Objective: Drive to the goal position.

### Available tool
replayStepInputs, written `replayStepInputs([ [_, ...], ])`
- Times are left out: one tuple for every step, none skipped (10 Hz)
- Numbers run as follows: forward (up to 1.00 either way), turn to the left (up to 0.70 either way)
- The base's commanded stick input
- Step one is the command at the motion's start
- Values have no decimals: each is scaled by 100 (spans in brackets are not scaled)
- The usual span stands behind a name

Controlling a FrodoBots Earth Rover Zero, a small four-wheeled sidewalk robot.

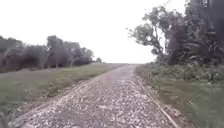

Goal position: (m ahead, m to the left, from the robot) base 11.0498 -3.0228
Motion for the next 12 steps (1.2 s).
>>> replayStepInputs([
  [100, 0],
  [100, 0],
  [100, 0],
  [100, 0],
  [100, -13],
  [100, -27],
  [100, -27],
  [100, -24],
  [100, -19],
  [100, -14],
  [100, -8],
  [100, -3],
])
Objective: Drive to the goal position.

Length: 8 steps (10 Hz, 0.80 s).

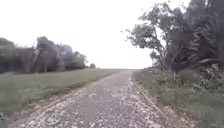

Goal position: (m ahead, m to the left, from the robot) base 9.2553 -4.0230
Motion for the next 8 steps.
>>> replayStepInputs([
  [100, 0],
  [100, 0],
  [100, -12],
  [100, -27],
  [100, -27],
  [100, -18],
  [100, -1],
  [100, 0],
])
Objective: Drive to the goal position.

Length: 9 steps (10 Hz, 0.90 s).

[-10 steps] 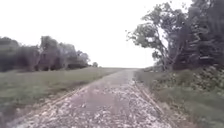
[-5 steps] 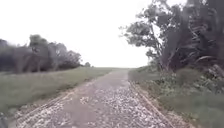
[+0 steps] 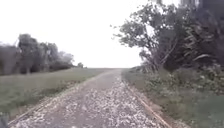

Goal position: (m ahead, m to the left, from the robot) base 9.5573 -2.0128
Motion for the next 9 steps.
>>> replayStepInputs([
  [100, 6],
  [100, 24],
  [100, 27],
  [100, 27],
  [100, 27],
  [100, 27],
  [100, 27],
  [100, 27],
  [100, 27],
])
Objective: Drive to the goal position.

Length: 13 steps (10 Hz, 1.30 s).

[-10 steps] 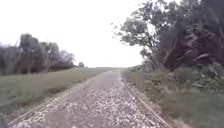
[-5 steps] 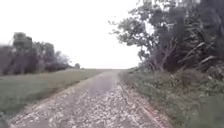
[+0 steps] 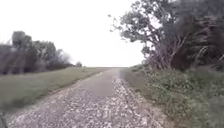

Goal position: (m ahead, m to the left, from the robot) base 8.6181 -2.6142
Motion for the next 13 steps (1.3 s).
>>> replayStepInputs([
  [100, 27],
  [100, 23],
  [100, 17],
  [100, 11],
  [100, 5],
  [100, 0],
  [100, 0],
  [100, 0],
  [100, 0],
  [100, 0],
  [100, 0],
  [100, 0],
  [100, 0],
])
